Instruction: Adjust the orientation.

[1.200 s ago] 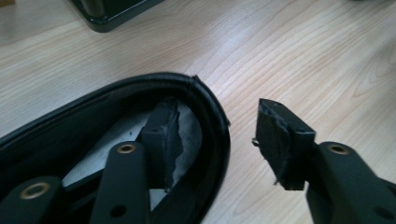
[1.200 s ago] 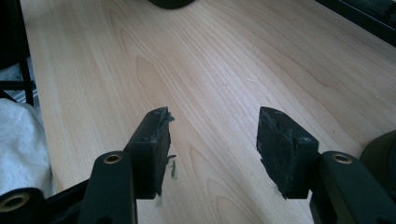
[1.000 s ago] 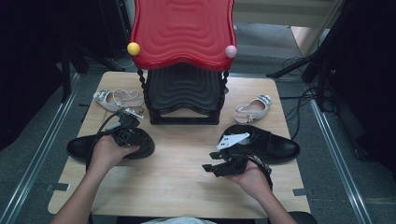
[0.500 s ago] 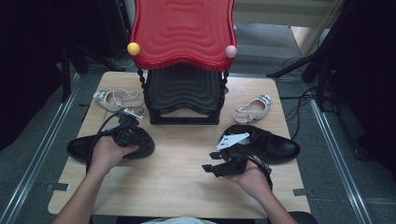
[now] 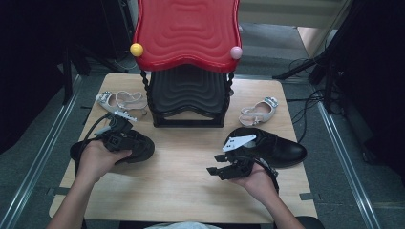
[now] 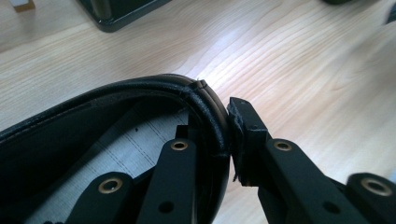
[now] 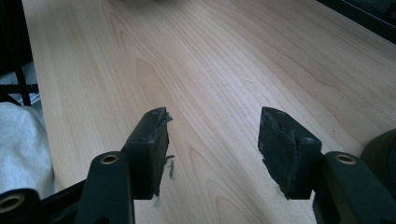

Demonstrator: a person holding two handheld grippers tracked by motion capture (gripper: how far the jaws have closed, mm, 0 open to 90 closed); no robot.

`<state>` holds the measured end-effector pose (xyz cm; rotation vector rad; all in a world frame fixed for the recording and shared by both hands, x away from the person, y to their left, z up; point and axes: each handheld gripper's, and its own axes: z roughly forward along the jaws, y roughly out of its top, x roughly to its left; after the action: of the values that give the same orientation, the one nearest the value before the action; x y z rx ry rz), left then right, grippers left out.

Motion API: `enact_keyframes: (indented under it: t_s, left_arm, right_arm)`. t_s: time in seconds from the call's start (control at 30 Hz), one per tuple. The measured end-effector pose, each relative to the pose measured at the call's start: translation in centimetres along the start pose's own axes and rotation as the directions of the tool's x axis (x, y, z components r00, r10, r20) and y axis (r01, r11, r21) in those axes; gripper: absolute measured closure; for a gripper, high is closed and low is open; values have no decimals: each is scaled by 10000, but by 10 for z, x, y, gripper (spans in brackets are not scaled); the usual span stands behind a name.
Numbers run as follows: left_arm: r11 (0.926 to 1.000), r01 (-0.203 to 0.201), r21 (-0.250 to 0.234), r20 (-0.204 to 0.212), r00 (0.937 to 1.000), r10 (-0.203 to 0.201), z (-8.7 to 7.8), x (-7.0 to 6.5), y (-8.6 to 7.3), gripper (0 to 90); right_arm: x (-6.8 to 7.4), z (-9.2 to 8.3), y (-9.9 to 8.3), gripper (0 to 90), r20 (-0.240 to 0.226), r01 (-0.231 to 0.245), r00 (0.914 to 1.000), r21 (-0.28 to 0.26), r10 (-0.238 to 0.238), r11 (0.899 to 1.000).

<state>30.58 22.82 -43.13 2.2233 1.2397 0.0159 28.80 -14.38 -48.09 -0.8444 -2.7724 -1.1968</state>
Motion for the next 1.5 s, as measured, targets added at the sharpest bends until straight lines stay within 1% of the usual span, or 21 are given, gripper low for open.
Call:
enact_keyframes:
  t_s: [0.1,0.27,0.37,0.43,0.47,0.5,0.67,0.77,0.87,0.97,1.0,1.03,1.07,1.13,1.17,1.2,1.23,1.27,1.4,1.43,1.5]
  left_arm:
    - [9997,110,-231,71,9999,-109,-8,-7,3,811]
    - [9996,-267,-81,-44,9996,267,-11,-26,11,816]
    - [9992,-393,-107,145,9991,395,-9,-40,18,815]
    - [9986,-505,-146,486,9975,512,-3,-50,23,814]
    - [9986,-505,-146,486,9975,512,-3,-50,23,813]
    - [9968,-787,-112,690,9945,793,4,-61,29,813]
    - [9932,-1161,120,999,9884,1143,23,-85,43,813]
    - [9882,-1511,233,1223,9815,1471,32,-99,51,807]
    - [9860,-1632,334,1559,9754,1562,43,-111,56,804]
    - [9824,-1824,399,1613,9715,1739,54,-125,60,805]
    - [9798,-1941,475,1736,9676,1832,58,-129,61,808]
    - [9798,-1941,475,1736,9676,1832,58,-129,61,808]
    - [9769,-2081,480,1901,9621,1956,65,-138,64,808]
    - [9761,-2111,521,2041,9590,1965,72,-146,65,808]
    - [9733,-2218,596,2144,9551,2045,76,-149,66,808]
    - [9733,-2218,596,2144,9551,2045,76,-149,66,807]
    - [9714,-2266,705,2092,9556,2077,86,-153,67,806]
    - [9741,-2145,718,2013,9596,1965,92,-155,67,804]
    - [9712,-2215,873,1880,9611,2023,108,-157,69,797]
    - [9707,-2194,978,1965,9605,1972,111,-157,69,797]
    - [9748,-2040,907,2075,9612,1818,116,-157,69,799]
  right_arm:
    - [-1,-1,0,440,-4,-122,9999,-23,122,9999]
    - [-5,-1,2,441,103,-212,9997,-34,213,9998]
    - [-7,-3,3,439,120,-310,9994,-123,311,9994]
    - [-8,-5,3,438,99,-381,9992,-202,383,9991]
    - [-8,-6,3,437,103,-413,9991,-250,416,9988]
    - [-9,-7,3,438,74,-421,9991,-288,424,9987]
    - [-12,-15,1,438,97,-628,9979,-483,633,9969]
    - [-15,-19,0,437,132,-766,9969,-565,774,9955]
    - [-18,-23,-1,437,182,-880,9958,-630,893,9941]
    - [-21,-26,-2,437,196,-1035,9943,-707,1052,9921]
    - [-22,-27,-3,437,196,-1115,9934,-719,1132,9912]
    - [-23,-27,-3,437,198,-1127,9932,-747,1145,9908]
    - [-23,-28,-4,437,222,-1146,9929,-748,1165,9906]
    - [-24,-29,-5,437,272,-1219,9919,-741,1242,9898]
    - [-24,-29,-5,437,270,-1223,9918,-745,1246,9897]
    - [-25,-29,-6,437,304,-1272,9911,-748,1298,9891]
    - [-25,-30,-6,438,323,-1312,9905,-735,1338,9886]
    - [-25,-30,-7,438,338,-1336,9901,-726,1363,9884]
    - [-25,-30,-9,438,389,-1383,9892,-672,1411,9881]
    - [-25,-30,-10,438,389,-1410,9889,-653,1437,9879]
    - [-25,-30,-11,438,412,-1387,9891,-625,1414,9884]
